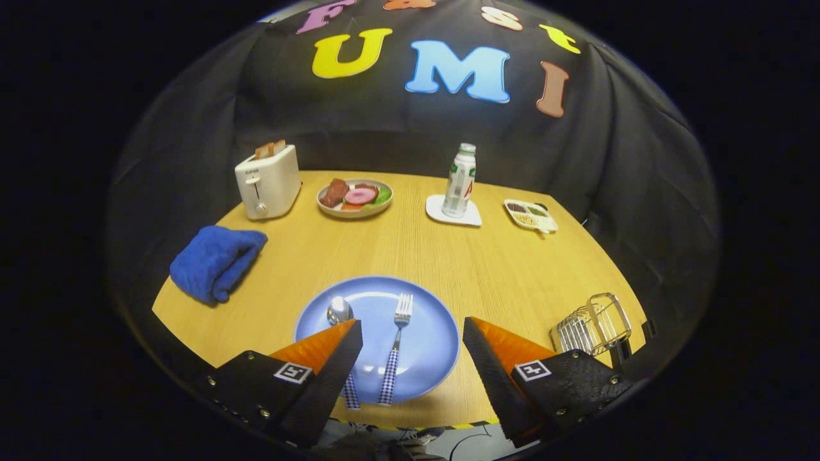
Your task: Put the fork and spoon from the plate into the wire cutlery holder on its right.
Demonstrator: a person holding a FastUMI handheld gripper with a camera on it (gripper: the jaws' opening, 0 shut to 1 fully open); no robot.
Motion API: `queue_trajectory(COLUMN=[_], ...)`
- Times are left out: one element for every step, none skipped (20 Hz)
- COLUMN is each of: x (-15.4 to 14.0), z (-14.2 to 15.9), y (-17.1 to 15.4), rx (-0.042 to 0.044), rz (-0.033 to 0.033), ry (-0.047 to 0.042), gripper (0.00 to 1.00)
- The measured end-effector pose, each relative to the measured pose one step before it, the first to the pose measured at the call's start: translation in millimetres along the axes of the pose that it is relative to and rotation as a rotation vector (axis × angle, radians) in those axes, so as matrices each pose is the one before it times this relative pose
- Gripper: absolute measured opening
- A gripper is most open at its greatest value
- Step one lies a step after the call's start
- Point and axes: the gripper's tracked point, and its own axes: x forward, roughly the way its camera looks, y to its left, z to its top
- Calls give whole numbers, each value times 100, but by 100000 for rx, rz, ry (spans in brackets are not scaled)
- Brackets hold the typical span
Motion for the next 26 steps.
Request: queue_trajectory(x=[75, 179, 476, 482, 621, 476, 269, 291, 415, 607, 42, -184, 512, 12, 943, -884, -87, 63, 67, -18, 12, -226, -321, -405, -135, -326], z=[-454, -548, -575, -311, -497, -533, -627, -578, -552, -267, 83, -103, -278, -200, 62, 83, -131, 76, 8, -5, 91, 147, 249, 489, 553, 374], y=[279, 157, 42, 100, 27, 105, 107, 124, 113, 209, 100, 172, -164, -97, 179, -372, -65, -198, -133, -41, -149, -52, -142, -177, -102, -110], rx=[21, -345, -637, -677, -701, -673, -692, -699, -1043, -494, 598, 212, 514, -12, 102, 723, -1400, -2448, -1456, -728, -832, -1072, -860, -795, -560, -613], rz=[172, 171, 223, 1124, 240, 237, 251, 687, 503, 1219, 850, 156, -157, 235, 837, -100, -99, -248, 55, 316, 666, 1016, 1203, 707, 469, 370], ry=[3189, 2737, 2532, 2009, 2887, 2935, 3510, 3397, 3113, 1573, 823, 1453, 1729, 1618, 480, 285, 1721, 1129, 1094, 905, 492, 424, -593, -1223, -1540, -238], gripper=[99, 99, 95, 94, 90, 87, 83, 82, 81, 81, 74, 59, 44, 42, 42, 26, 9, 9, 10, 10, 9, 9, 9, 9, 9, 9])
